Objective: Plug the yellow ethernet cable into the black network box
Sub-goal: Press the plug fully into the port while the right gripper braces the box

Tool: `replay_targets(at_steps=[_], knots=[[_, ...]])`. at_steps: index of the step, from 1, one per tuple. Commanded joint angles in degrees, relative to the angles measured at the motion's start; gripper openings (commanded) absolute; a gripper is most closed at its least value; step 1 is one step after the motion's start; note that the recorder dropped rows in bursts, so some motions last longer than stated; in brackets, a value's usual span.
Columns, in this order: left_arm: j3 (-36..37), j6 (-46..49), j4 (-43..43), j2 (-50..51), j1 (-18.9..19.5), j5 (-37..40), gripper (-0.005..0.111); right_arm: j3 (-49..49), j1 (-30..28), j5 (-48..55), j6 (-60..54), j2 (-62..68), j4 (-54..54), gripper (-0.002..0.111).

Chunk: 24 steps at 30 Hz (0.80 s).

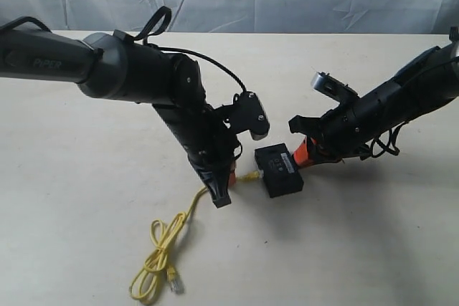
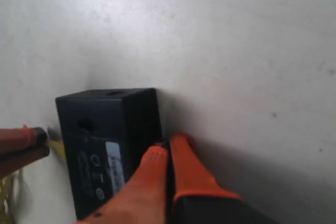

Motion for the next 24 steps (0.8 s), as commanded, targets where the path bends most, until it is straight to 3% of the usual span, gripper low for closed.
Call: replay_targets(at_steps=[1, 12, 24], knots=[[-0.28, 0.01, -0.05, 0.1, -0.29, -8.6, 0.0, 0.26, 0.67, -0.12, -0.65, 0.54, 2.33, -0.001], [-0.28, 2.06, -0.05, 0.1, -0.29, -10.09, 0.0, 0.26, 3.02, -2.17, -1.89, 0.54, 5.64, -0.001], [-0.28, 2.06, 0.35, 0.1, -0.29, -13.18, 0.0, 0.26, -1.58, -3.97, 0.03, -3.27, 3.45, -0.001]])
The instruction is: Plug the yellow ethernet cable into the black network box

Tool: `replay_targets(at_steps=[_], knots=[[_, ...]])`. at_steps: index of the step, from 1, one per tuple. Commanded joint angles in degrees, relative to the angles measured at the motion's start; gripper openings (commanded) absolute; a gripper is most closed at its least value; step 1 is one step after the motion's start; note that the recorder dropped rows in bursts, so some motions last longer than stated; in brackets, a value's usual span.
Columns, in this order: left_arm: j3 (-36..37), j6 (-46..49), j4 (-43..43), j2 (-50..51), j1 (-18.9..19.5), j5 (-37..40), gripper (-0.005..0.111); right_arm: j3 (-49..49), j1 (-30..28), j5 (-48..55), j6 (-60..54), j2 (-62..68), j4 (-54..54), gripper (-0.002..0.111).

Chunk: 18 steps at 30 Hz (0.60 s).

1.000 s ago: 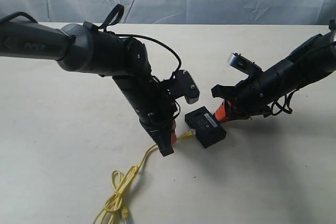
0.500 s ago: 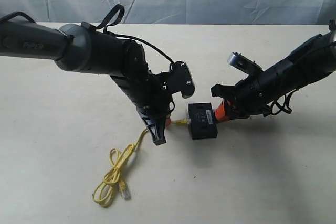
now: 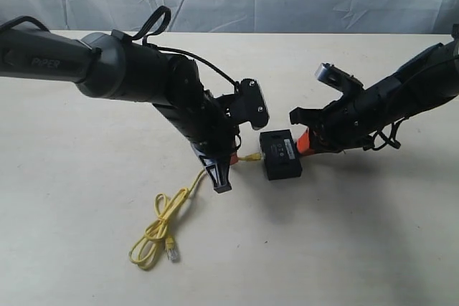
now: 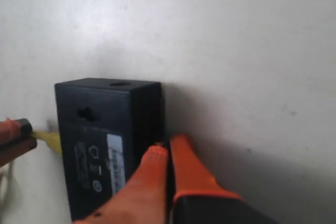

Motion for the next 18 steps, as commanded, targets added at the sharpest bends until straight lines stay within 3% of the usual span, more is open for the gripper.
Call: replay_targets(at_steps=[1, 18], knots=[[-0.52, -0.06, -2.66, 0.07, -0.66, -4.31, 0.0, 0.16, -1.9, 1.09, 1.61, -2.34, 0.41, -0.001], [-0.52, -0.06, -2.66, 0.07, -0.66, -4.47, 0.0, 0.16, -1.67, 2.45, 1.84, -2.33, -0.67, -0.001]])
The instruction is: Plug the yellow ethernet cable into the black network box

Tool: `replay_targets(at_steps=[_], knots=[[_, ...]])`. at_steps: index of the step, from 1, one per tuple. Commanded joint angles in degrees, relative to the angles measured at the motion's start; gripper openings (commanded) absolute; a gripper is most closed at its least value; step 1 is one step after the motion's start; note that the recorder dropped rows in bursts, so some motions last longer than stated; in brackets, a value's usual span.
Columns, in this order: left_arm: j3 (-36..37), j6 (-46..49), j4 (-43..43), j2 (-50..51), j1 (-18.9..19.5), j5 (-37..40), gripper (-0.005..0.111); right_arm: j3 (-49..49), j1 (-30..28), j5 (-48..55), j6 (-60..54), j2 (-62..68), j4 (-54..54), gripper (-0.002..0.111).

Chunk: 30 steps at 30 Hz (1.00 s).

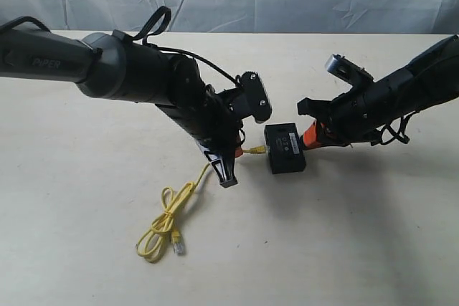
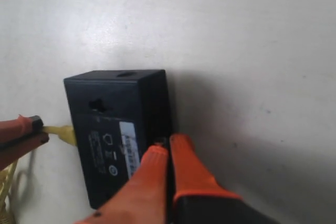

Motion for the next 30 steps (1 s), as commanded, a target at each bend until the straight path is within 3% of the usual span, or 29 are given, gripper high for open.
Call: replay_targets(at_steps=[1, 13, 23, 26, 30], knots=[[-0.52, -0.06, -0.99, 0.07, -0.54, -1.05, 0.0, 0.16, 0.24, 1.25, -0.04, -0.39, 0.04, -0.001], [-0.52, -0.06, -0.99, 0.07, -0.54, -1.05, 0.0, 0.16, -2.6, -2.33, 6.24, -1.21, -4.72, -0.001], [-0.52, -0.18, -1.13, 0.07, -0.54, -1.02, 0.0, 0.16, -5.25, -0.54, 7.53, -12.73, -5.11, -0.001], [-0.52, -0.18, -1.16, 0.07, -0.54, -1.02, 0.006, 0.16, -5.25, -0.17, 7.73, -16.61, -6.16, -0.001], [-0.52, -0.18, -1.16, 0.07, -0.54, -1.02, 0.022, 0.16, -5.25, 0.11, 9.25, -20.78, -9.24, -0.001]])
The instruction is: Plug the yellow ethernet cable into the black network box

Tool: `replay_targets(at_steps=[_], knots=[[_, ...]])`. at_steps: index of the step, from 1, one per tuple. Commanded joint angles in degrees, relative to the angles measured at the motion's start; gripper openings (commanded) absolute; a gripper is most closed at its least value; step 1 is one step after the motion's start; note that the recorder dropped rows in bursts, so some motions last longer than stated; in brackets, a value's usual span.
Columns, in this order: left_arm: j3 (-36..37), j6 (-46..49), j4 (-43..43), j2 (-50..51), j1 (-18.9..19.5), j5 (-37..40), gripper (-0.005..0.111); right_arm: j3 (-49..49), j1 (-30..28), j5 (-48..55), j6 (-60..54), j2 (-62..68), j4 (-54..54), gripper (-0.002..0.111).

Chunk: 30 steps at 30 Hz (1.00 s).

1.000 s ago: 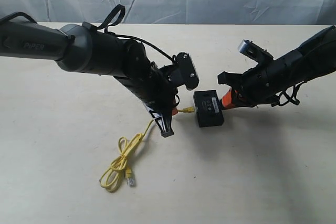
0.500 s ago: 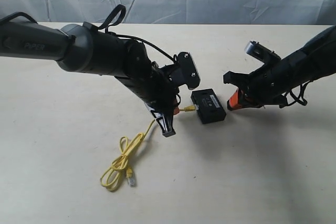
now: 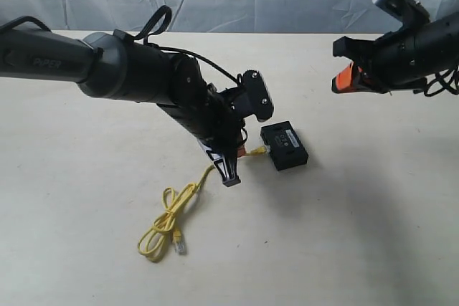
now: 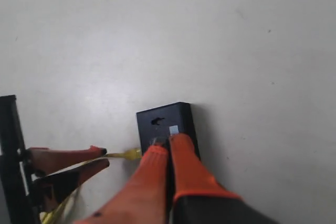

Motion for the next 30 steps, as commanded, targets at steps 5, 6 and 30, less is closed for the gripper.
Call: replay_targets(at_steps=[5, 6, 30], knots=[[-0.3, -0.18, -0.69, -0.32, -0.44, -0.33, 0.034, 0.16, -0.29, 1.71, 5.6, -8.43, -8.33, -0.001], [-0.3, -0.18, -0.69, -0.72, -0.44, 0.02, 0.034, 0.16, -0.29, 2.35, 6.02, -9.42, -9.63, -0.001], [12.02, -44.38, 11.58, -48.33, 30.02, 16.46, 0.0, 26.01, -0.29, -8.08, 10.87, -67.78, -32.59, -0.001]])
